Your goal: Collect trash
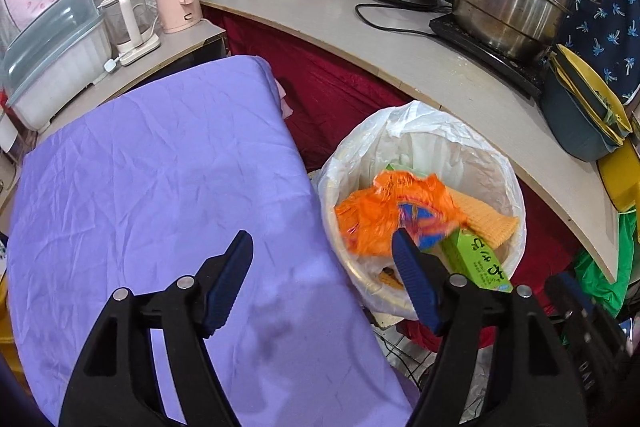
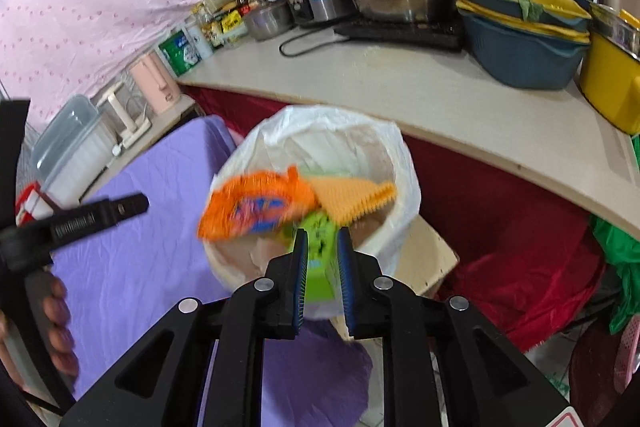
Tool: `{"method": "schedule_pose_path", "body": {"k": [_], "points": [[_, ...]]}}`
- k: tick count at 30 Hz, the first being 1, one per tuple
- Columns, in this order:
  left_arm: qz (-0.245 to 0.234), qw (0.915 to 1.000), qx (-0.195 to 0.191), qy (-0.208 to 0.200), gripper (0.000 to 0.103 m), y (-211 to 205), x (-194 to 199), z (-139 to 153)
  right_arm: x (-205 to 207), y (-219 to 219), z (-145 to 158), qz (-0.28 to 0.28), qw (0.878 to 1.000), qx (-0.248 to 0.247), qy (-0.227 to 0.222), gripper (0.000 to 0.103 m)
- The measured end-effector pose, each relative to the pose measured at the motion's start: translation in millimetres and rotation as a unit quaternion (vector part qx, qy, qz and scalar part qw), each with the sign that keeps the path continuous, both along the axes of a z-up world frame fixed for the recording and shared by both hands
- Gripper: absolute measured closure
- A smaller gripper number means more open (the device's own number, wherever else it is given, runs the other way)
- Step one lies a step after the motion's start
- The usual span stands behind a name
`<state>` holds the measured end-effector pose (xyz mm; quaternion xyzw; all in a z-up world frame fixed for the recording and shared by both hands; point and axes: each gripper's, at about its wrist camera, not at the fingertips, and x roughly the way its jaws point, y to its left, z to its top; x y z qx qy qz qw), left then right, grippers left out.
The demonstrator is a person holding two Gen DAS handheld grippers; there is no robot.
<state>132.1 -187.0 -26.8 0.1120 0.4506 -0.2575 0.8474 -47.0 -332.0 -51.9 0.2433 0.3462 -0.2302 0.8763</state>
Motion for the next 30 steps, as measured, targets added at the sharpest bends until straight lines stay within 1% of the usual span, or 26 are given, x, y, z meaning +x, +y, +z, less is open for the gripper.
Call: {"method": "schedule_pose_path", "body": {"k": [1,3,6,11,18,23,25,26,28,30], "points": [[0.002,1.0,0.001,0.001,0.035,2.7,-1.0,-1.6,-2.2,3.2,-4.2,0.002,1.0,0.003,0.003,0.089],[0.006,1.0,0.005,0.001,0.03,6.8,-2.9,-4.4,-5.2,10.9,-11.0,0.009,1.0,0.011,0.007,0.09],[0.012,0.9999,0.006,0.002,0.029,14.8,-6.4,-7.9,-2.0,17.6,-19.8,0.021,1.0,0.014,0.015,0.093],[0.016,0.9998,0.011,0.005,0.029,25.6,-14.7,-14.0,16.3,13.0,-38.3,0.024,0.999,0.02,0.031,0.094],[0.027,0.9994,0.019,0.005,0.026,37.0,-16.8,-19.9,50.8,2.3,-51.3,0.023,0.999,0.024,0.043,0.095],[0.029,0.9993,0.023,-0.002,0.023,41.1,-20.3,-17.8,48.6,13.0,-27.0,0.028,0.999,0.014,0.014,0.095],[0.032,0.9992,0.023,-0.005,0.019,42.7,-22.3,-16.6,45.2,18.4,-16.5,0.034,0.999,0.006,0.005,0.093],[0.034,0.9991,0.023,-0.008,0.017,43.5,-23.8,-15.6,42.6,22.3,-9.9,0.037,0.999,-0.001,0.001,0.091],[0.035,0.999,0.025,-0.012,0.016,44.3,-26.9,-14.1,36.8,25.7,-0.7,0.038,0.999,-0.009,-0.005,0.085],[0.036,0.9989,0.028,-0.015,0.015,45.1,-30.1,-12.6,30.8,28.2,7.0,0.036,0.999,-0.012,-0.013,0.072]]}}
